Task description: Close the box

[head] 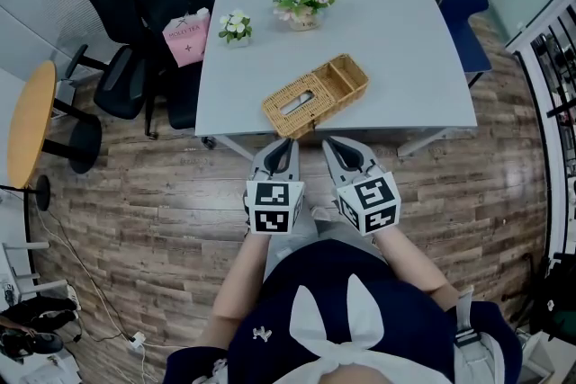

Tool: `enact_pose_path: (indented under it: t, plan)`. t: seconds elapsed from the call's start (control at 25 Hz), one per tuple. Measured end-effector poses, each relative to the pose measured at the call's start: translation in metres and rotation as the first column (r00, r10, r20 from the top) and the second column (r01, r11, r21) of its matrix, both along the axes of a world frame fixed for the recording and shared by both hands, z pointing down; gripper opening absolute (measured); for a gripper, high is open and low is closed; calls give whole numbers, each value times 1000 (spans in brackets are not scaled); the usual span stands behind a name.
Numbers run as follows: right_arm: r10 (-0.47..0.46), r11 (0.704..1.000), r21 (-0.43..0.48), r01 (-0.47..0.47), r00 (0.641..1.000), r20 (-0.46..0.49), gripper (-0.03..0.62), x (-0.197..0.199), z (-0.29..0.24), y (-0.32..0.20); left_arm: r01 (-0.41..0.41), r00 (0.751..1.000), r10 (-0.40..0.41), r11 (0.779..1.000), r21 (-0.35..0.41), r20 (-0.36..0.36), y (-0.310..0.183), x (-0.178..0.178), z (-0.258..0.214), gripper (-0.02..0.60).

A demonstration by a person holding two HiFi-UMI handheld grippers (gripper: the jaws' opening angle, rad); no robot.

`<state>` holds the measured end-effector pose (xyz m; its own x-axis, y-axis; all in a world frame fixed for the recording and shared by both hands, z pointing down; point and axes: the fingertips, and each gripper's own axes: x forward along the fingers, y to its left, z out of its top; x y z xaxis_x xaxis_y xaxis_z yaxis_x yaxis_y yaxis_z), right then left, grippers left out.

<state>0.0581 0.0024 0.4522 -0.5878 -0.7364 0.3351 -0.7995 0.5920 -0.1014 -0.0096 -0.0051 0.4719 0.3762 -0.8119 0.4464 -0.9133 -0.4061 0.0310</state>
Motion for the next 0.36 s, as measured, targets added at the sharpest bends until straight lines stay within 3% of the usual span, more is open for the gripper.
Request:
enact_pose_path:
  t: [0.36]
  plan:
    - [-1,1000,-3,1,1000,-1,3,4,0,-1,-12,1000,12,1000,-12,11,1,6,4,32]
